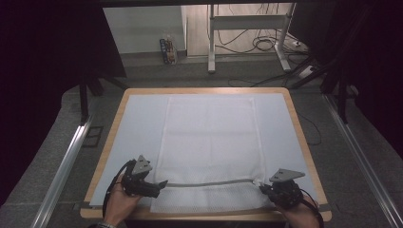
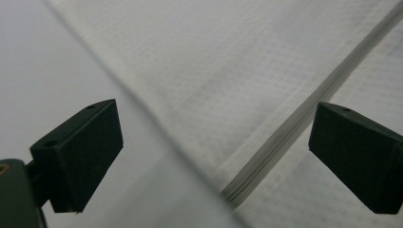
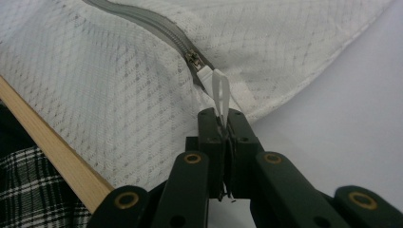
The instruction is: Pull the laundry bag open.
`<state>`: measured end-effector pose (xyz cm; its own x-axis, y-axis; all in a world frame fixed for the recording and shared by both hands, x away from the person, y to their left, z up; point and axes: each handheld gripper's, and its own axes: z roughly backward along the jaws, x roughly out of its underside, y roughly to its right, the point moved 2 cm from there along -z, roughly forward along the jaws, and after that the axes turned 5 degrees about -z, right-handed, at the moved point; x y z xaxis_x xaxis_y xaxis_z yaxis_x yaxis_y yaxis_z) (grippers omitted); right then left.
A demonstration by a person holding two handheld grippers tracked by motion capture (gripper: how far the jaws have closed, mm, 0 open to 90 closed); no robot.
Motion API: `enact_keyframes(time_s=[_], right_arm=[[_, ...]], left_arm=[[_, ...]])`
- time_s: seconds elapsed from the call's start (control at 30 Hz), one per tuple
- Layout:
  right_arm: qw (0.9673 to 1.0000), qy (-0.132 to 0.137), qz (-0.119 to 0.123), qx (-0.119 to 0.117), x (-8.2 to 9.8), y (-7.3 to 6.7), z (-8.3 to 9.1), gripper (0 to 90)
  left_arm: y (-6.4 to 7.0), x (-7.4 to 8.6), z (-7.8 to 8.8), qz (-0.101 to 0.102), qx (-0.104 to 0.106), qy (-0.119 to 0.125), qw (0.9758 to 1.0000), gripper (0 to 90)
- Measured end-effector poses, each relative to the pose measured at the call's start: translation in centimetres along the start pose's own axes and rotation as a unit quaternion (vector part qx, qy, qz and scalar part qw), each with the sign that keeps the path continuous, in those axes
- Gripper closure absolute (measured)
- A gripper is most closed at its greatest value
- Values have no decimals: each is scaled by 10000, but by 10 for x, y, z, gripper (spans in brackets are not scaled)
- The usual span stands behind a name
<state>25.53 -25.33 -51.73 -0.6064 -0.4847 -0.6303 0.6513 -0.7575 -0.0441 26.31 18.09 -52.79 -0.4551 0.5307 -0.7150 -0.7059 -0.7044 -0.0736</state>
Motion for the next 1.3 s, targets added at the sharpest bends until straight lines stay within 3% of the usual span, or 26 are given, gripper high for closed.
enact_keyframes(time_s=[0.2,0.5,0.77,0.87,1.03,1.23,1.3], right_arm=[[9987,313,409,49,-2,-2,9,859],[9968,558,563,-118,-3,0,15,858],[9959,618,649,-92,-3,0,16,858],[9956,620,693,-60,-4,-1,16,857],[9954,634,710,-55,-4,-2,18,857],[9954,638,708,-74,-4,-2,18,855],[9955,641,696,-80,-4,-2,18,854]], left_arm=[[13,-31,-9,-271,281,173,9991,37],[31,-92,-33,-504,836,422,9943,40],[61,-142,-71,-832,1310,509,9866,48],[75,-156,-85,-1050,1554,469,9811,19],[95,-175,-105,-1447,1650,316,9751,15],[115,-190,-123,-1503,1800,344,9715,22],[121,-194,-128,-1605,1854,285,9690,23]])
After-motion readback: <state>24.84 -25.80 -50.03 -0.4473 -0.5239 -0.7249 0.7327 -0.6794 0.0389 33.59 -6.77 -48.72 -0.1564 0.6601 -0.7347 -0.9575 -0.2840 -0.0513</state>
